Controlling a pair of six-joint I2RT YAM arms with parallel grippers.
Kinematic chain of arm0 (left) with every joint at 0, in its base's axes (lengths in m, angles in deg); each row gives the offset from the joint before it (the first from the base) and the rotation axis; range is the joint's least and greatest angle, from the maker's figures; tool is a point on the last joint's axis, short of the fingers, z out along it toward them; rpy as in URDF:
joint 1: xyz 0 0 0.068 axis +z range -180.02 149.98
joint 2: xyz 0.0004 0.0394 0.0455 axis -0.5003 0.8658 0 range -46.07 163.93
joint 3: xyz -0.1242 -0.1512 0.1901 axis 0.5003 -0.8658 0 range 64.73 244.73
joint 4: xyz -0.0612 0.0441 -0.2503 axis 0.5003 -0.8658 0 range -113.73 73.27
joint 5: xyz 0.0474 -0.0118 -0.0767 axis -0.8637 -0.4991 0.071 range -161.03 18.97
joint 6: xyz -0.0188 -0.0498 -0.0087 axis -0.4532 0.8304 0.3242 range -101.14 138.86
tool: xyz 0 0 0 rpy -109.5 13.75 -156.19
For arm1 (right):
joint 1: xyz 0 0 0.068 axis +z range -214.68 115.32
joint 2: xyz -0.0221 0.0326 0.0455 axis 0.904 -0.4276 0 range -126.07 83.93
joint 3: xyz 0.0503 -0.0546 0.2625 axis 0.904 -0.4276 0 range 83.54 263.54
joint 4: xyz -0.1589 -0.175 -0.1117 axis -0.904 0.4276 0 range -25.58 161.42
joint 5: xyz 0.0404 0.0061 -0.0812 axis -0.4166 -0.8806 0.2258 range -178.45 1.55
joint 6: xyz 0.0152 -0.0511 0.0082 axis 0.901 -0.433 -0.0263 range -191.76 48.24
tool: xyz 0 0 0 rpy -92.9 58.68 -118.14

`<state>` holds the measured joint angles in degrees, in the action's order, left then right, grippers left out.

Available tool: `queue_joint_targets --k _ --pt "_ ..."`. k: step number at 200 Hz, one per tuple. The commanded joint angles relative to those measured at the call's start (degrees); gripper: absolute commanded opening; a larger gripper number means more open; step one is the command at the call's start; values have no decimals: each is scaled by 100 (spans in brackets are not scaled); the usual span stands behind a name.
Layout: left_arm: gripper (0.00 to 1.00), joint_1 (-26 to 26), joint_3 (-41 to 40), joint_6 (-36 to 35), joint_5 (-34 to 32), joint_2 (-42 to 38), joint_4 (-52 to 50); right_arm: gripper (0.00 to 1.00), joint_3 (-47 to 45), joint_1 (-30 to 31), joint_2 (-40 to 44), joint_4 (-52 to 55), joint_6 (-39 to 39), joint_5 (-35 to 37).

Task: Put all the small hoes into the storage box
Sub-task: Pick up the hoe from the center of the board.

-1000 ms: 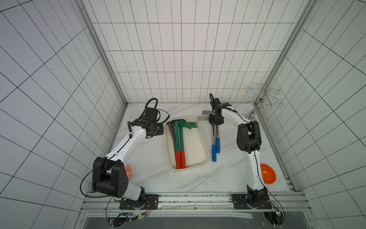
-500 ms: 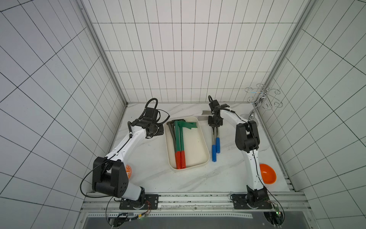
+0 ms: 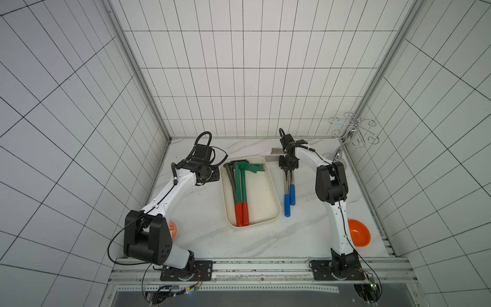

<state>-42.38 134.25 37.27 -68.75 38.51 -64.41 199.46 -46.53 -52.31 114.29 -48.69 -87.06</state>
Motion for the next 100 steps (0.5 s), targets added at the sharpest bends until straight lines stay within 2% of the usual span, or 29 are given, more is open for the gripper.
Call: queue_joint_targets --k 1,100 --pt "42 15 42 -30 26 -24 83 31 543 50 -42 129 4 72" --pt "42 14 71 22 70 -127 -13 19 522 56 224 129 -39 70"
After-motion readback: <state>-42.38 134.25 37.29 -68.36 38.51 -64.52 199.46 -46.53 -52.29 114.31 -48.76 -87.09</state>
